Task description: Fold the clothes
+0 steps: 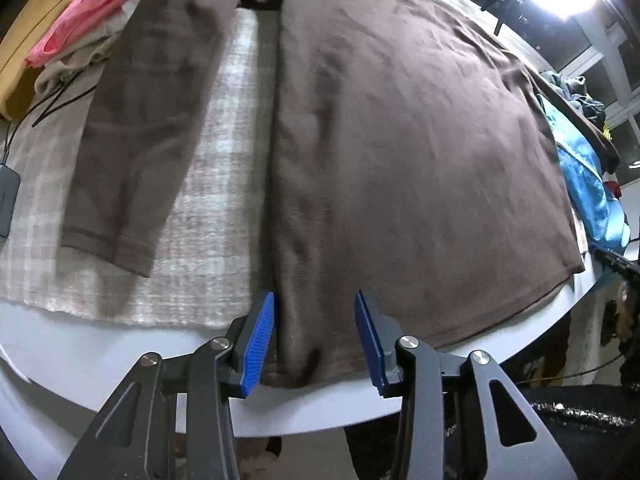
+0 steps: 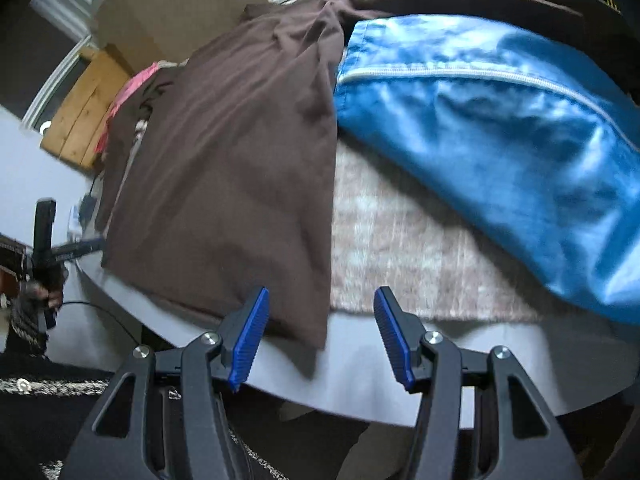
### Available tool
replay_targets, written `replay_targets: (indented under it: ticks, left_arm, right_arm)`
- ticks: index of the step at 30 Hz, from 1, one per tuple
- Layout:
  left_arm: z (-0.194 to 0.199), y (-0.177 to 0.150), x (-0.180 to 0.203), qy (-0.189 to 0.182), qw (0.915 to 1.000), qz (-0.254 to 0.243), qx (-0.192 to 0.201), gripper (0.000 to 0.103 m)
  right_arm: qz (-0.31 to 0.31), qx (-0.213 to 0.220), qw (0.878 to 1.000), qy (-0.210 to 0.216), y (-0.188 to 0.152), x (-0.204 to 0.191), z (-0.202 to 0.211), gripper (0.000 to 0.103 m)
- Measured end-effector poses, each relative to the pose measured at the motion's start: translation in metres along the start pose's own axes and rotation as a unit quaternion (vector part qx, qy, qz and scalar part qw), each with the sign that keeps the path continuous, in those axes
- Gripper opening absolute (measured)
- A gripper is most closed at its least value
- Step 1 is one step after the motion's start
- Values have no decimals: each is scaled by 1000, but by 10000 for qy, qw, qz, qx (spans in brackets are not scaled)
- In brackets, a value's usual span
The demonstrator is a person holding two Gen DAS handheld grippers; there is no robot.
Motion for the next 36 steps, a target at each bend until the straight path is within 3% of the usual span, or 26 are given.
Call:
replay_targets:
  ticks: [1, 2, 11, 13, 14, 18, 21, 24, 27, 29, 32, 33, 34, 36]
  left_arm:
    - [0, 0, 0, 32, 10000, -1, 14, 10]
    - [-1, 0, 0, 63, 10000, -1, 28, 4]
    - [27, 0, -16, -66, 9988, 389, 274, 4]
    - [29, 0, -12, 16, 9991, 305, 280, 4]
    - [30, 1, -5, 58, 9992, 267, 280, 4]
    - [48, 3, 0, 120, 9984, 118, 548, 3]
    - [29, -3, -8, 262, 9990, 236, 275, 2]
    - [5, -5, -18, 415, 9987, 286, 50, 2]
    - [-3, -2, -16, 497, 9986, 180, -25, 2]
    - [-5, 0, -13, 548, 9984, 80, -71, 6]
    - [3, -1, -16, 712, 9973, 133, -134, 15]
    - [8, -1, -17, 803, 9966, 162, -114, 15]
    - [14, -1, -15, 891, 9959, 166, -70, 13]
    - [28, 3, -4, 963, 9952, 154, 6, 13]
  right_arm:
    - [63, -20, 10000, 11, -3, 0, -2, 54]
    - [174, -52, 9998, 33, -8, -2, -3, 54]
    - [1369, -18, 9901, -303, -32, -18, -18, 53]
    - [1491, 4, 9884, -276, -30, -21, -22, 29]
    - [1555, 5, 9874, -282, -29, -23, -24, 11]
    - [1915, 110, 9802, -495, -14, -36, 1, 10]
    - [2257, 386, 9712, -662, -5, -53, 31, 10]
    - [2748, -111, 9577, -845, -17, -65, 4, 10]
    - [3088, -828, 9400, -1193, -31, -46, -18, 11]
    - [2985, -1064, 9433, -987, -25, -37, -13, 15]
    - [2420, -833, 9666, -159, 12, -23, 20, 37]
    - [2269, -568, 9723, -33, 33, -16, 31, 42]
    - [2180, -270, 9755, -103, 57, -7, 41, 42]
    - [2071, 226, 9757, -674, 110, 18, 56, 44]
Point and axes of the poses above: each gripper's, at about its wrist camera, not at the fingertips, and z roughly against the way its jaws point, x to its right, y to its top, the point moved 4 cm from there along -z, roughly the way its jaws point, and after that the axes turned 7 degrees about y, right-handed, at the moved point
